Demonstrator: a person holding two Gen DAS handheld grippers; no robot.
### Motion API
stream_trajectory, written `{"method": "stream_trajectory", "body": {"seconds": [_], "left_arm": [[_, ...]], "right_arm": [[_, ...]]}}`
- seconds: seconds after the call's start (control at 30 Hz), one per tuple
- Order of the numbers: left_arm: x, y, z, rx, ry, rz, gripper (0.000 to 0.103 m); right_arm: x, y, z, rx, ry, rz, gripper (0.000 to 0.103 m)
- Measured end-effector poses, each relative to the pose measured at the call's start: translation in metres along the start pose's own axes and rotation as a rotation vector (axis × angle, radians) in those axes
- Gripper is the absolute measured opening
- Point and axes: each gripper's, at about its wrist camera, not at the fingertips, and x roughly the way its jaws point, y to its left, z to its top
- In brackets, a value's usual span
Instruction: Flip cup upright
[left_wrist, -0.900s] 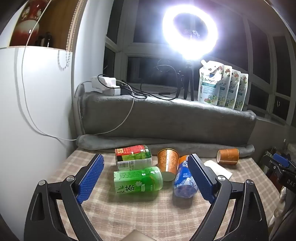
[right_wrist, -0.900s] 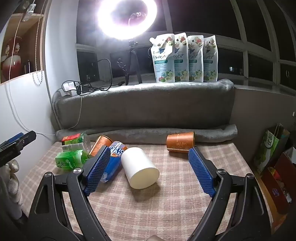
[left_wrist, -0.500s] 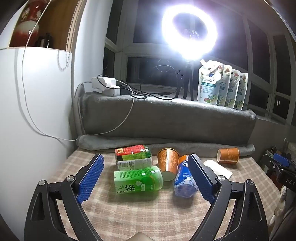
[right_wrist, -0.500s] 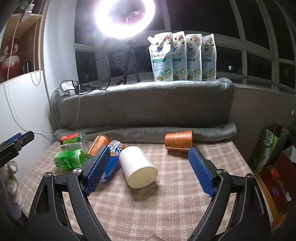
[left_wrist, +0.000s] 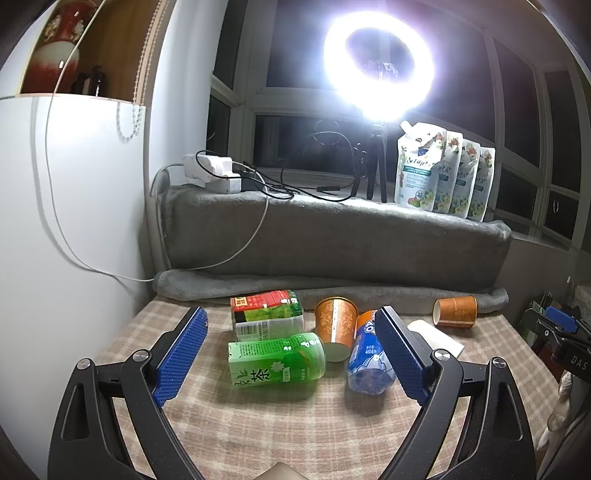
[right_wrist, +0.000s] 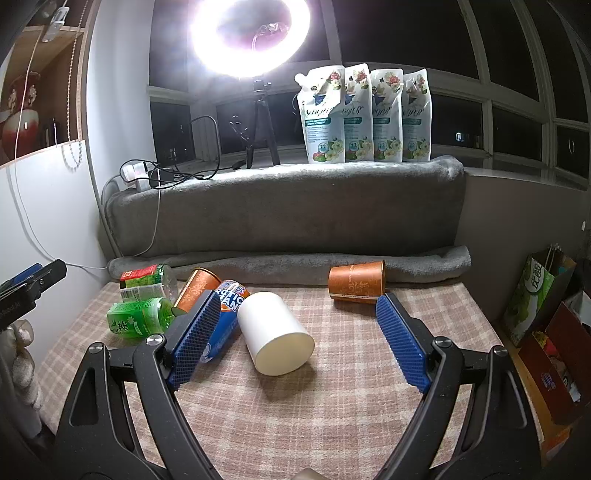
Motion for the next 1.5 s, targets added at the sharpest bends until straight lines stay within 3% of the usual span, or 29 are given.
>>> {"method": "stream_trajectory", "body": {"seconds": [0.27,0.4,1.5], "left_arm": [[-0.0013,-0.0013,0.0026,0.001,-0.004,0.0,0.092],[-0.0011,-0.0007,0.0034,0.0,-0.003,0.001,0.092],[-0.0013,0.0004,0.0026,0.001,-0.007,0.0,0.092]], "right_arm": [[-0.0005,0.0037,-0.0003,-0.003,0.003,-0.002,0.089],[0.001,-0.0021,-0.0031,0.007,-0.005,-0.004,0.1],[-0.0031,0.001,0.0004,0.0,0.0,-0.005,0.103]]}}
